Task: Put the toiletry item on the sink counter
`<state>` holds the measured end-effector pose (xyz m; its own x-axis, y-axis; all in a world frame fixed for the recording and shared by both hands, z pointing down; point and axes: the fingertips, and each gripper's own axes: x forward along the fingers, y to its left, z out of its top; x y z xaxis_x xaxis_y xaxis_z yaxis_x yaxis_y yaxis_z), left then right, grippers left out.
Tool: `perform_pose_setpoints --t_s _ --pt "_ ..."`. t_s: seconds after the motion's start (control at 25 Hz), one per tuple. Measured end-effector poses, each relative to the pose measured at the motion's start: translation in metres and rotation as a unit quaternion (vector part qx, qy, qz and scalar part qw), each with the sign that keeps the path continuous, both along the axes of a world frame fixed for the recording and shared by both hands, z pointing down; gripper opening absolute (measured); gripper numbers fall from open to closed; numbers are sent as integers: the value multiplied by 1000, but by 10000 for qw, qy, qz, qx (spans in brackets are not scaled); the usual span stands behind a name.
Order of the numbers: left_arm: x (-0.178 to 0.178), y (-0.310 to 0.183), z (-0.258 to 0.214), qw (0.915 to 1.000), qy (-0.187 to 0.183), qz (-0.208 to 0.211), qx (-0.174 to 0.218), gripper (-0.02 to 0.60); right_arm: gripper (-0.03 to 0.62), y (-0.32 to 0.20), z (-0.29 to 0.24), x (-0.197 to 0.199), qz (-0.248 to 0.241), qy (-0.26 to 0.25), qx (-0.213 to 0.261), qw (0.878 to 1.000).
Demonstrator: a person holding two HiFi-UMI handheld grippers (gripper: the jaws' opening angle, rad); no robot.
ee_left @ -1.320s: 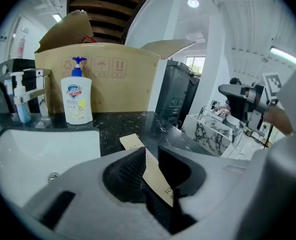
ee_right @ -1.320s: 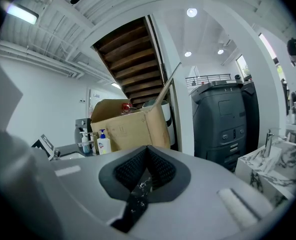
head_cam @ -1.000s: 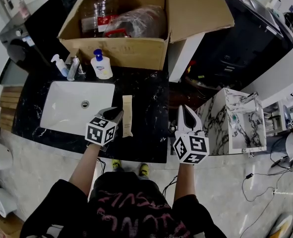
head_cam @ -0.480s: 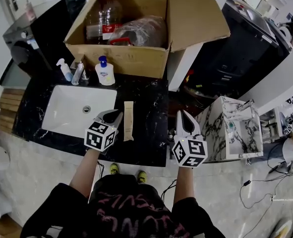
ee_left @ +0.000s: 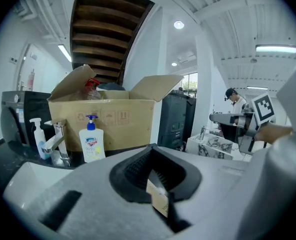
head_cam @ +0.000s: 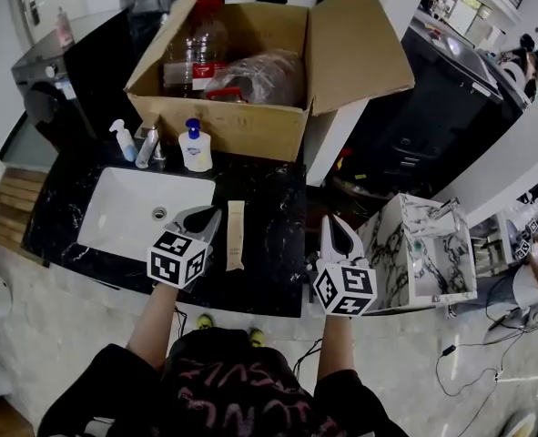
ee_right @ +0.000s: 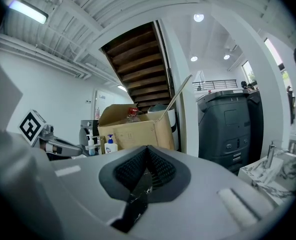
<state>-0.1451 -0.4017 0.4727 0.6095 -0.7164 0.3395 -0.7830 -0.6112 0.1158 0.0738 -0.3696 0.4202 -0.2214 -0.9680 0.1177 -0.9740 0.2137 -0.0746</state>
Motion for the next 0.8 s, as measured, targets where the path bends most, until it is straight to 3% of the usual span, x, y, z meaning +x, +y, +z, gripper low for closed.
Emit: perform_pose_setpoints --t_s 0.8 --pt "-15 5 -84 9949 185 -262 951 -2 9 10 -22 0 -13 187 210 9996"
